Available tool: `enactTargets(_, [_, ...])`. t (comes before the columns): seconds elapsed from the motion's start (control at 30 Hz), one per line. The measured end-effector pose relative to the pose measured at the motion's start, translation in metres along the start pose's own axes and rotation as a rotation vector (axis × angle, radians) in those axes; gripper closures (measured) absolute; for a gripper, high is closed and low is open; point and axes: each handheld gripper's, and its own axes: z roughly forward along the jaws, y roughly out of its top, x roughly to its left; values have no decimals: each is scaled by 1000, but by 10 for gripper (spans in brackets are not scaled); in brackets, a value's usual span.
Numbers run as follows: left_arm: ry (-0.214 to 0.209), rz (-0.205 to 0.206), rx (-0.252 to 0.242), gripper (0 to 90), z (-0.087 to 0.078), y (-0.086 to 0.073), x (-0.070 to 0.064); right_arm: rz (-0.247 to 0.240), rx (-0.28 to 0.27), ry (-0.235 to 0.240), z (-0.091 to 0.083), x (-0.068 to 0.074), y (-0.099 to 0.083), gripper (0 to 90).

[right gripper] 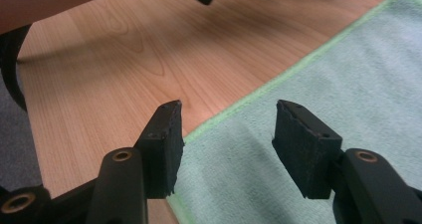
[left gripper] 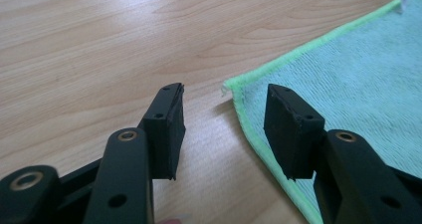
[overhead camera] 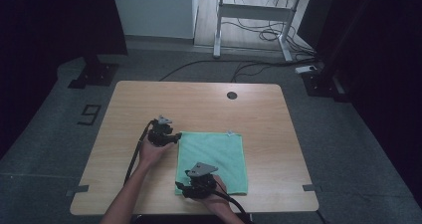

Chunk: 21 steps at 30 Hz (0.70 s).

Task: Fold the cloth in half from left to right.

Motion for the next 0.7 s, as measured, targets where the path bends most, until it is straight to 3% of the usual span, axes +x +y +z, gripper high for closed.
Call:
enactTargets(0.3, [-12, 5, 26, 523, 22, 8, -5, -14, 16, 19, 5, 5, -3, 456])
enactTargets(0.7, [-10, 3, 40, 651, 26, 9, -8, -15, 10, 30, 0, 10, -6, 455])
